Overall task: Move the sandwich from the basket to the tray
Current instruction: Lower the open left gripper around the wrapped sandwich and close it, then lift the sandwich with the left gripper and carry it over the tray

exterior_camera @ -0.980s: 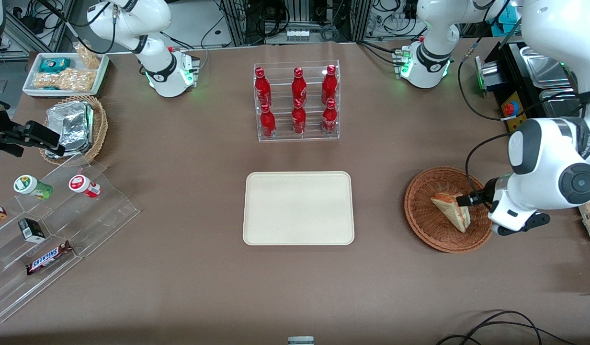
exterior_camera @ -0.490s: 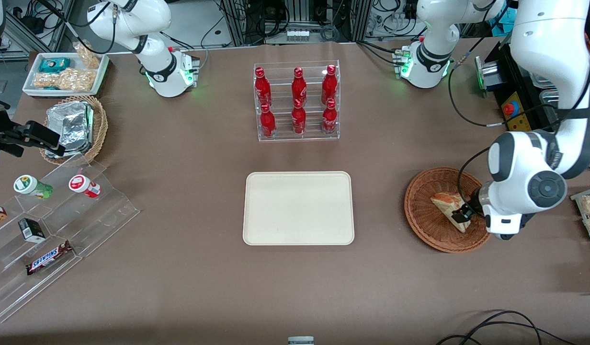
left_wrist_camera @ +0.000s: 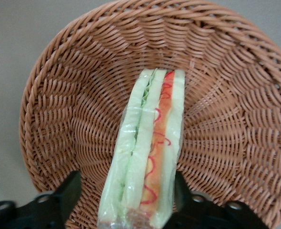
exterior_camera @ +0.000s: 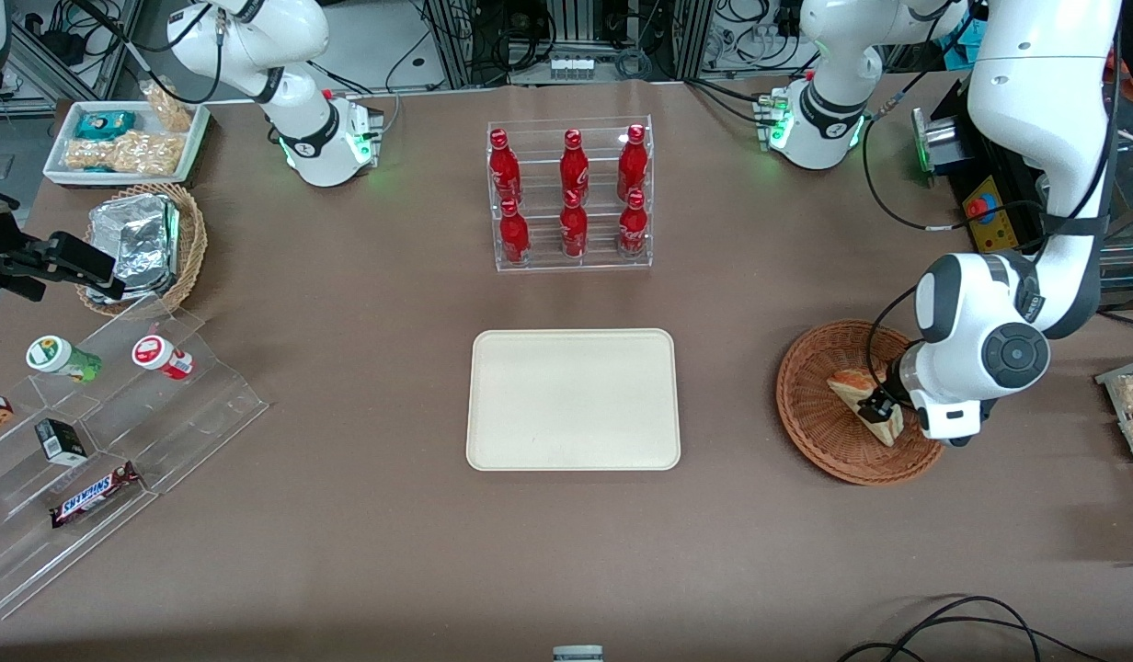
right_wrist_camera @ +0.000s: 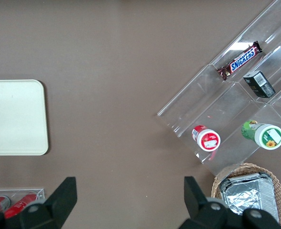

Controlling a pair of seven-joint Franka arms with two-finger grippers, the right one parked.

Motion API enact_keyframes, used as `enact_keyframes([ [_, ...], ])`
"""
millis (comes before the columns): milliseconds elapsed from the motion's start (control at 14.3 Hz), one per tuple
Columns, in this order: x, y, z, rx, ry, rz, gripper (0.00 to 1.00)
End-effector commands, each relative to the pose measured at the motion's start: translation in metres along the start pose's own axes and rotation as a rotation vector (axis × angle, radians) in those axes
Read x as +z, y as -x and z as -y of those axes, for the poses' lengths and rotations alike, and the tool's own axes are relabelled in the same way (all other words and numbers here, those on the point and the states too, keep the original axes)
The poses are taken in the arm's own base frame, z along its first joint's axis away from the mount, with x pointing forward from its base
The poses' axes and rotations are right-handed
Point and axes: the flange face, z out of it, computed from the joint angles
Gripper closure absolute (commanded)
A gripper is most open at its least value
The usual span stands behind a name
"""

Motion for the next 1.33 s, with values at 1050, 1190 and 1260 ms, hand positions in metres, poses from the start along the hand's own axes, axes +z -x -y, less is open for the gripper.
enact_keyframes([
  [1050, -0.083, 0.258, -0.144, 0.461, 0.022, -0.049, 0.85],
  [1190, -0.073, 0.318, -0.178, 0.538, 0.072, -0.065, 0.84],
  [1260, -0.072, 0.337, -0.193, 0.55, 0.089, -0.066, 0.8],
])
